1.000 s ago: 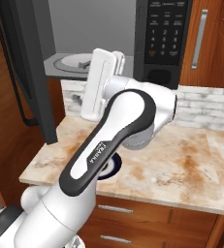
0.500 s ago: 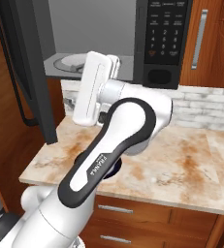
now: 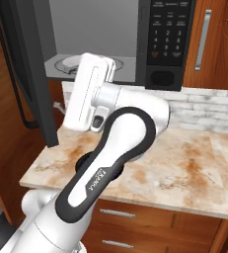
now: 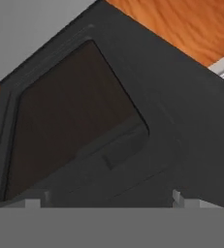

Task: Pick the garlic from the counter and place it in the microwave. Then turn on the microwave.

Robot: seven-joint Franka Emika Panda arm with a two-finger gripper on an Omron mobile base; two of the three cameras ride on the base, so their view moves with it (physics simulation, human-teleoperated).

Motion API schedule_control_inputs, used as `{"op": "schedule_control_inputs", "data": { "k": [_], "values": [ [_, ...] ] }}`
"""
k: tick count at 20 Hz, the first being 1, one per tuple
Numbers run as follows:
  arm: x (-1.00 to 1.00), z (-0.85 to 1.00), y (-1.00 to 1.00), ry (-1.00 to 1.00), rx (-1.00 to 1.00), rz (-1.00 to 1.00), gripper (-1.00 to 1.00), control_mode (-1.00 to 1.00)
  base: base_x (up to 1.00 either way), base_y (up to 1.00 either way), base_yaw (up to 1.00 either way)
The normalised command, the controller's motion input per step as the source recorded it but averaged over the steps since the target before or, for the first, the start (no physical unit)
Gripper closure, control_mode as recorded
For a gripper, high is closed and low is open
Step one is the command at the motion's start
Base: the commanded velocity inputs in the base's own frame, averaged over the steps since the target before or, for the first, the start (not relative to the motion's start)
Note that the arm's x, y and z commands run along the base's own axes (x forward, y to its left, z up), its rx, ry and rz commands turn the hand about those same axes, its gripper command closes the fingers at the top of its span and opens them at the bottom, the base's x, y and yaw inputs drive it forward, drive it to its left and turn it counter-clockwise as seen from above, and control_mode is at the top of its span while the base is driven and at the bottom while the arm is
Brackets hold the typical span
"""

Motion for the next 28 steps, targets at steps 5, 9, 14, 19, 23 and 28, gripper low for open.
{"op": "schedule_control_inputs", "data": {
  "k": [5,9,14,19,23,28],
  "values": [
    [-0.31,0.05,0.16,0.13,0.08,0.07,-1.0,-1.0,0.0,0.0,0.0],
    [-0.26,0.02,0.18,0.11,0.04,0.06,-1.0,-1.0,0.0,0.0,0.0],
    [-0.22,0.02,0.18,0.06,0.02,0.05,-1.0,-1.0,0.0,0.0,0.0],
    [-0.17,0.02,0.23,0.0,0.0,0.06,-1.0,-1.0,0.0,0.0,0.0],
    [-0.19,0.05,0.27,-0.08,0.0,0.09,-1.0,-1.0,0.0,0.0,0.0],
    [-0.15,0.03,0.35,-0.07,-0.03,0.07,-1.0,-1.0,0.0,0.0,0.0]
  ]
}}
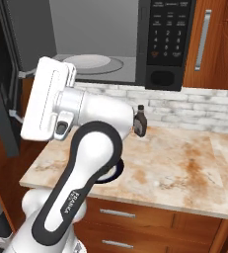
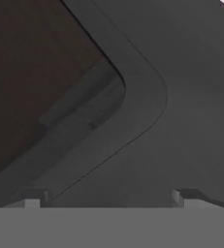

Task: Pick the garlic from the counter and place it in the microwave. Then turn on the microwave.

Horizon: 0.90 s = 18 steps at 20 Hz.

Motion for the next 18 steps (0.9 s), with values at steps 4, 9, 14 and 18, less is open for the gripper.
{"op": "schedule_control_inputs", "data": {
  "k": [4,9,14,18],
  "values": [
    [-0.18,0.03,0.36,-0.11,-0.04,0.08,-1.0,-1.0,0.0,0.0,0.0],
    [-0.12,0.05,0.38,-0.19,-0.06,0.02,-1.0,-1.0,0.0,0.0,0.0],
    [-0.04,0.05,0.31,-0.19,-0.06,0.0,-1.0,-1.0,0.0,0.0,0.0],
    [-0.04,0.02,0.34,-0.21,-0.06,0.0,-1.0,-1.0,0.0,0.0,0.0]
  ]
}}
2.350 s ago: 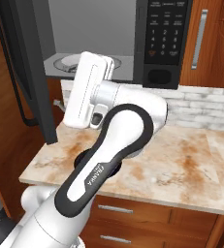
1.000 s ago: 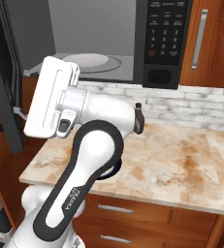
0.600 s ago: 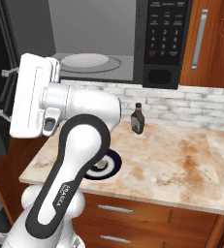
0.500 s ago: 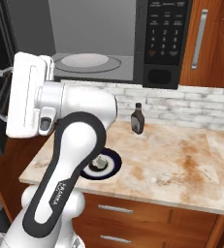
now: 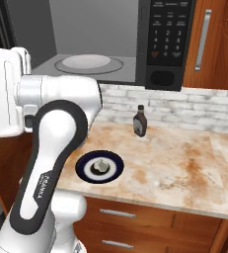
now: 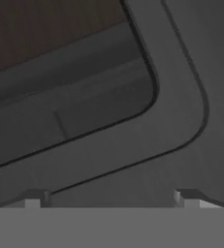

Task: Pick the garlic from the counter and place it in the microwave. Then turn on the microwave.

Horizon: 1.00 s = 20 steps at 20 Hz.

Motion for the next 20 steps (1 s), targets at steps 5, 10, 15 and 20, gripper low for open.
{"op": "schedule_control_inputs", "data": {
  "k": [5,10,15,20],
  "values": [
    [-0.02,0.0,0.29,-0.23,-0.05,-0.01,-1.0,-1.0,0.0,0.0,0.0],
    [-0.02,0.0,0.27,-0.24,-0.03,-0.07,-1.0,-1.0,0.0,0.0,0.0],
    [-0.06,-0.05,0.19,-0.27,-0.03,-0.17,-1.0,-1.0,0.0,0.0,0.0],
    [-0.01,-0.13,0.16,-0.23,-0.02,-0.25,-1.0,-1.0,0.0,0.0,0.0]
  ]
}}
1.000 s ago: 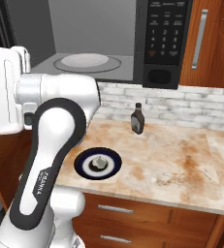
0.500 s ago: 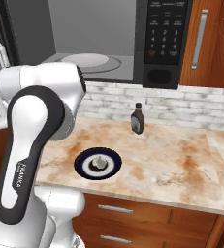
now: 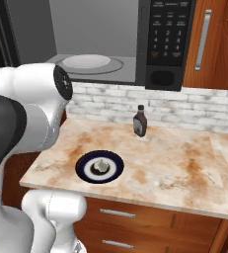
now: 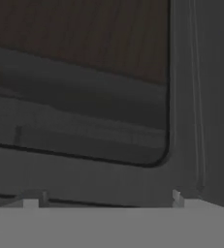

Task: Pick the garlic from the counter and place it in the microwave. Then turn on the microwave.

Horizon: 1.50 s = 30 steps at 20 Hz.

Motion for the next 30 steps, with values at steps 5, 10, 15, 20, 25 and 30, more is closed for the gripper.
{"op": "schedule_control_inputs", "data": {
  "k": [5,10,15,20,25,30],
  "values": [
    [0.06,-0.12,0.06,-0.1,0.0,-0.31,-1.0,-1.0,0.0,0.0,0.0],
    [0.08,-0.09,0.12,-0.05,0.0,-0.33,-1.0,-1.0,0.0,0.0,0.0],
    [0.09,-0.04,0.17,-0.05,0.0,-0.33,-1.0,-1.0,0.0,0.0,0.0],
    [0.19,-0.02,0.06,0.0,0.0,-0.3,-1.0,-1.0,0.0,0.0,0.0],
    [0.15,0.0,-0.01,0.0,0.0,-0.25,-1.0,-1.0,0.0,0.0,0.0],
    [0.11,0.0,0.01,0.0,0.0,-0.21,-1.0,-1.0,0.0,0.0,0.0]
  ]
}}
